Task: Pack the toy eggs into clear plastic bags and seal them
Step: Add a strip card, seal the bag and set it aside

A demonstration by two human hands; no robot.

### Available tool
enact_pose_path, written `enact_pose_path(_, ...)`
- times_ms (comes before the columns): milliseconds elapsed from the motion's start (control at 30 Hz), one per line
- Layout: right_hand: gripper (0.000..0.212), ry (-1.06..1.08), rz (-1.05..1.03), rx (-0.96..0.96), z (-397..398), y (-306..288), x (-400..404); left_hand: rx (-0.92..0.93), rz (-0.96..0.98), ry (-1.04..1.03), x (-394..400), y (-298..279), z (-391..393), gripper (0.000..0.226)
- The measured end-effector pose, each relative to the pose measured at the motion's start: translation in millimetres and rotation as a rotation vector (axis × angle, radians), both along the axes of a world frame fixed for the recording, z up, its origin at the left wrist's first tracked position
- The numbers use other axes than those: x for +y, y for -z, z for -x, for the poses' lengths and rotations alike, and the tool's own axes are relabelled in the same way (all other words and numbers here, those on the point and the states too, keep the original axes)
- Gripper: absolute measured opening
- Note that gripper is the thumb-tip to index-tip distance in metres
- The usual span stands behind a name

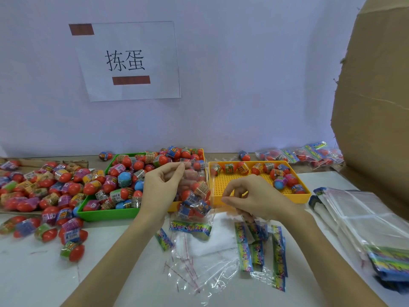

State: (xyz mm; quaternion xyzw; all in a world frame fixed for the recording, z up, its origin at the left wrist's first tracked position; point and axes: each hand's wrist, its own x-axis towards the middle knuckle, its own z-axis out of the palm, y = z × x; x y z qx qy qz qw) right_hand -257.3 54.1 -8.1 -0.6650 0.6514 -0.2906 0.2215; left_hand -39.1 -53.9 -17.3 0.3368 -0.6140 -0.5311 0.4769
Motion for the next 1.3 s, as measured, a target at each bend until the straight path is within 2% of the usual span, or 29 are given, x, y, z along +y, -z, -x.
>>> enact_pose_path(33,0.011,-0.009,-0.010,-0.033,1,-1,1,-0.001,0.000,0.001,0,0,0,0.019)
enact_pose_path(200,0.040,-0.008,-0.044,-0.251,-3,-6,4,0.004,0.006,0.000,4,-2,1,0.019)
enact_pose_path(333,0.018,0.084,0.051,-0.454,-14,-6,0,0.017,0.008,0.005,6,-2,3,0.018)
enact_pose_path(367,0.021,0.097,0.076,-0.490,-18,-6,0,0.027,0.008,0.011,7,-1,4,0.018)
enact_pose_path(500,0.013,0.191,0.211,-0.467,-25,-1,-2,0.027,0.000,0.064,5,1,4,0.018)
enact_pose_path(667,0.007,0.260,0.209,-0.527,-19,3,-2,-0.006,-0.221,0.249,-6,-3,4,0.055)
enact_pose_path(800,0.007,0.274,0.192,-0.561,-15,3,-2,-0.115,-0.089,0.421,-12,0,-7,0.040)
enact_pose_path(867,0.007,0.272,0.188,-0.576,-14,4,-3,-0.133,-0.057,0.431,-12,2,-9,0.036)
enact_pose_path(1033,0.009,0.275,0.186,-0.577,-7,3,-1,-0.040,-0.126,0.392,-12,2,-11,0.024)
enact_pose_path(1167,0.012,0.255,0.169,-0.624,-1,1,-1,0.036,-0.240,0.412,-12,0,-11,0.030)
enact_pose_path(1300,0.011,0.208,0.170,-0.659,2,0,-1,0.040,-0.263,0.424,-10,-2,-11,0.032)
